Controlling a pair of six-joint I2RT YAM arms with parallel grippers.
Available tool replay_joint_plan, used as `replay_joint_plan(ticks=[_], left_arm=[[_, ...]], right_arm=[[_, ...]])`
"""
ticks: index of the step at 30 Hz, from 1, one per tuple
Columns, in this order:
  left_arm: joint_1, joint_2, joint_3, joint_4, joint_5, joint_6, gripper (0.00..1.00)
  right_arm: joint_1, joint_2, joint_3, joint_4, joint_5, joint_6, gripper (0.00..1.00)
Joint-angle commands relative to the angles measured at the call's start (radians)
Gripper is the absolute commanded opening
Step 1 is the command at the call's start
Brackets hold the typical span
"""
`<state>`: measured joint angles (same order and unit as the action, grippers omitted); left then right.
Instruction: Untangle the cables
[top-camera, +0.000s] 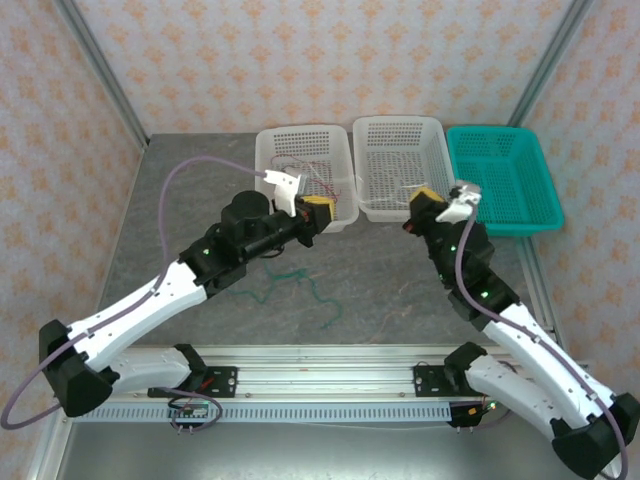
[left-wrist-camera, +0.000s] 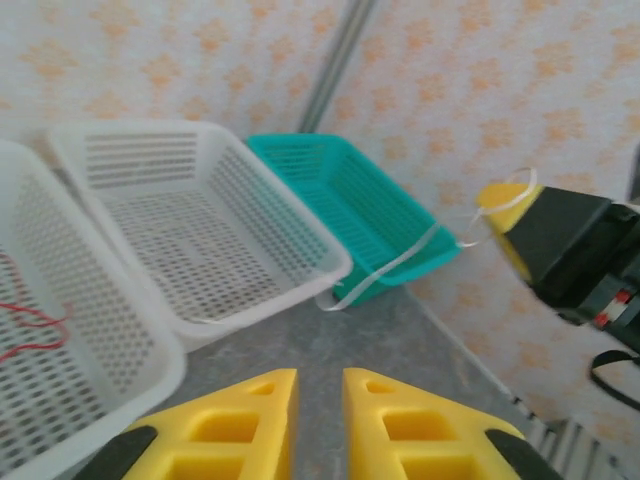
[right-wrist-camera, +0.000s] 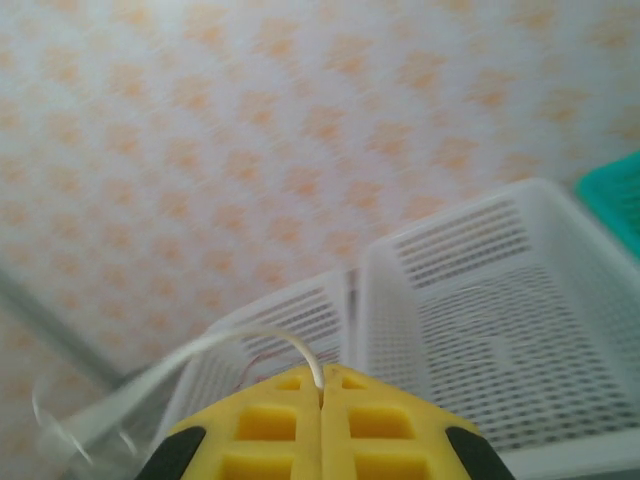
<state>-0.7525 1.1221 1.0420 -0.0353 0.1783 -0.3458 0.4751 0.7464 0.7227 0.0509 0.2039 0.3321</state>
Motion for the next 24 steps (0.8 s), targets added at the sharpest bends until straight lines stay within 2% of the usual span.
replay_joint_plan(ticks=[1,7,9,12,16,18,20,24], left_arm=[[0.006,-0.043,-0.041,-0.072,-0.112,0.043,0.27],[0.006,-0.071,-0.084,-0.033,-0.054,0.035,0.4],[0.005,-0.091,-0.102,-0.018,-0.033,0.035,0.49],[0.005,-0.137,-0.129,-0.011,-0.01,0.034,0.62],[0.005,-0.219,-0.168,-0.043,-0.034,0.035,0.88],[0.006,-0.259,-0.186,-0.07,-0.06,0.034,0.96],[0.005,-0.297,-0.203,-0.091,-0.083,0.036,1.0],[0.005,-0.362,-0.231,-0.13,-0.134,0.036,1.0]], right_arm=[[-0.046,0.009,0.052,-0.078,-0.007,0.071,0.0],[-0.101,0.21,0.276,-0.297,-0.004,0.173,0.0],[-0.151,0.308,0.382,-0.359,-0.03,0.204,0.0],[-0.206,0.418,0.496,-0.339,-0.098,0.229,0.0],[-0.232,0.584,0.675,-0.312,-0.114,0.219,0.0],[-0.245,0.676,0.765,-0.307,-0.12,0.216,0.0],[-0.26,0.763,0.844,-0.312,-0.136,0.223,0.0],[-0.279,0.922,0.949,-0.331,-0.125,0.218,0.0]])
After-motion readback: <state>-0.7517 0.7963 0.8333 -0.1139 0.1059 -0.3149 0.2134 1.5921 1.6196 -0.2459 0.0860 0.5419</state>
